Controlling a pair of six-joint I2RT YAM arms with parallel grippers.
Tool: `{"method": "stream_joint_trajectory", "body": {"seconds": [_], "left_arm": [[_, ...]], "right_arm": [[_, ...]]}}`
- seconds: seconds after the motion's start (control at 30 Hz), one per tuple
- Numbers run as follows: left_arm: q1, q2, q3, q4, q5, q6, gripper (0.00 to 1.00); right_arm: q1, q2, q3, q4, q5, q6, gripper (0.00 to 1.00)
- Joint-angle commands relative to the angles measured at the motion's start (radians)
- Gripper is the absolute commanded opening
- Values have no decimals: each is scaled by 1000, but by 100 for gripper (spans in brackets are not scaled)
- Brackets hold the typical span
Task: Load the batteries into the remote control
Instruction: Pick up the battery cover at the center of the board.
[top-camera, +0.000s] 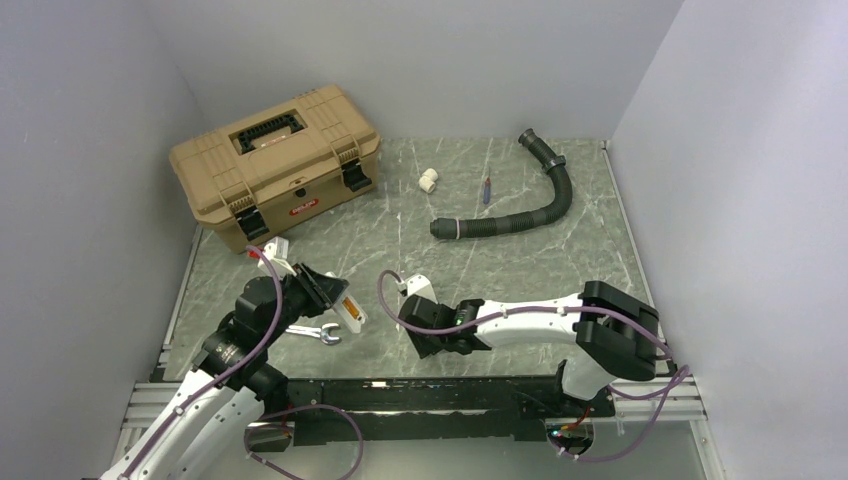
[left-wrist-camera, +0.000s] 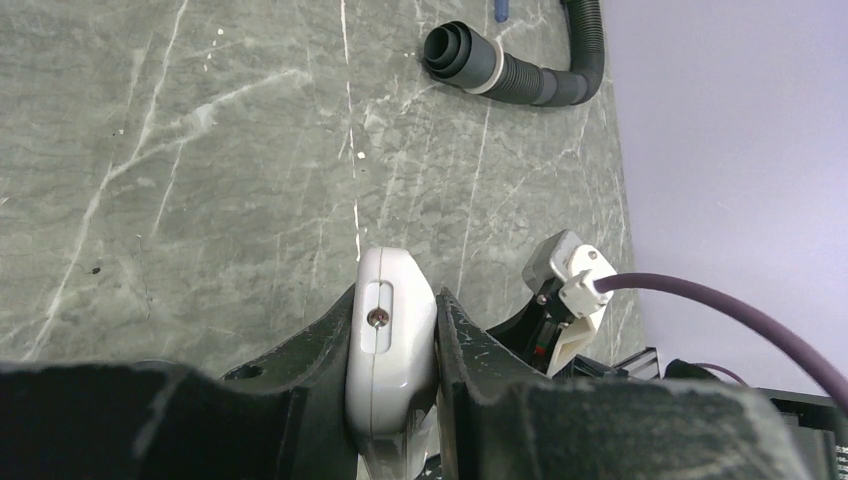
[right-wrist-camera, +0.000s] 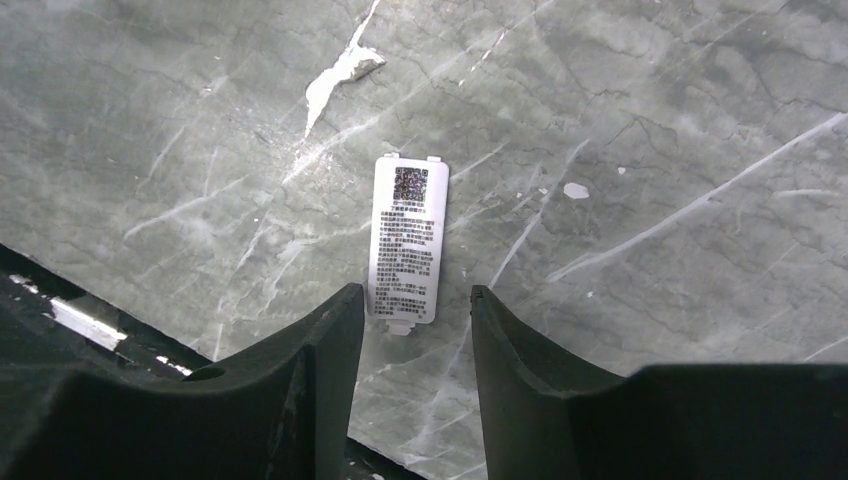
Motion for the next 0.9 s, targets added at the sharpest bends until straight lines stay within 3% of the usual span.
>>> {"method": "stream_joint_trajectory", "body": {"seconds": [0.0, 0.3, 0.63, 0.7, 0.8, 0.87], "left_arm": [[4, 2, 25, 65, 14, -8, 0], [6, -4, 17, 66, 14, -11, 0], [5, -15, 11, 59, 14, -14, 0], [5, -14, 12, 61, 14, -14, 0], [6, -3, 12, 76, 25, -17, 0], [6, 9, 5, 109, 51, -25, 0]], "right_arm": [[18, 22, 19, -1, 46, 22, 45], [33, 44, 31, -11, 52, 32, 44], [47, 48, 38, -41, 71, 36, 28], [48, 39, 36, -41, 74, 35, 23], [48, 2, 34, -45, 82, 22, 6], [49, -44, 39, -64, 85, 3, 0]]}}
